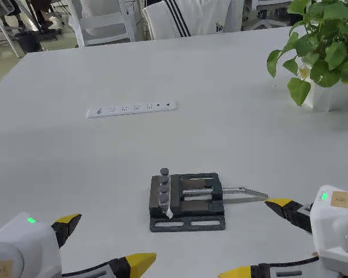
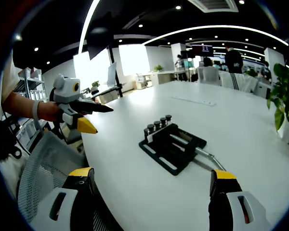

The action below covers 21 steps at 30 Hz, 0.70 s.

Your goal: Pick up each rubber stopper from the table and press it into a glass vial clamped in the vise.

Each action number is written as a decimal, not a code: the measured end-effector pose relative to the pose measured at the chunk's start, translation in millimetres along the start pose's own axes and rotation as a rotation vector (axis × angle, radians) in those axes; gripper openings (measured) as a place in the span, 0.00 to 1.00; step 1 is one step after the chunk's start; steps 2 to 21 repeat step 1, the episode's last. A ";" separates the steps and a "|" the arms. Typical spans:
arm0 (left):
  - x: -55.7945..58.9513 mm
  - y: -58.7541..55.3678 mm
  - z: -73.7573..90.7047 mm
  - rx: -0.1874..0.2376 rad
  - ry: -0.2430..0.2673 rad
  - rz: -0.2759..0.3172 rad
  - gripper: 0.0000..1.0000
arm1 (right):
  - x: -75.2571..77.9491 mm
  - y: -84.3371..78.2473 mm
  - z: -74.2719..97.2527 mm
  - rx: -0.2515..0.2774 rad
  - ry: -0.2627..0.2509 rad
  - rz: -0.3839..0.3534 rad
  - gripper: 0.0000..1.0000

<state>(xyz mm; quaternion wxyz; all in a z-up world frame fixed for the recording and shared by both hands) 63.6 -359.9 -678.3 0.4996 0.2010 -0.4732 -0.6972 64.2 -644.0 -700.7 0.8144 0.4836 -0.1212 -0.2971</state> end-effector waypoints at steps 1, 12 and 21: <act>5.9 2.4 2.3 0.010 -0.003 0.000 0.99 | -1.8 -3.6 1.2 -0.001 -0.001 -0.002 0.99; 5.9 2.4 2.3 0.010 -0.003 0.000 0.99 | -1.8 -3.6 1.2 -0.001 -0.001 -0.002 0.99; 5.9 2.4 2.3 0.010 -0.003 0.000 0.99 | -1.8 -3.6 1.2 -0.001 -0.001 -0.002 0.99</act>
Point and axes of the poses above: the centre of the closed fingertips' face, and the gripper's own axes: z roughly backward along the fingers, x roughly to its right, y roughly out of its top, the point moved 8 cm from there along z, roughly backward along the fingers, and after that the axes turned 6 degrees about z, right-handed, at the moved point
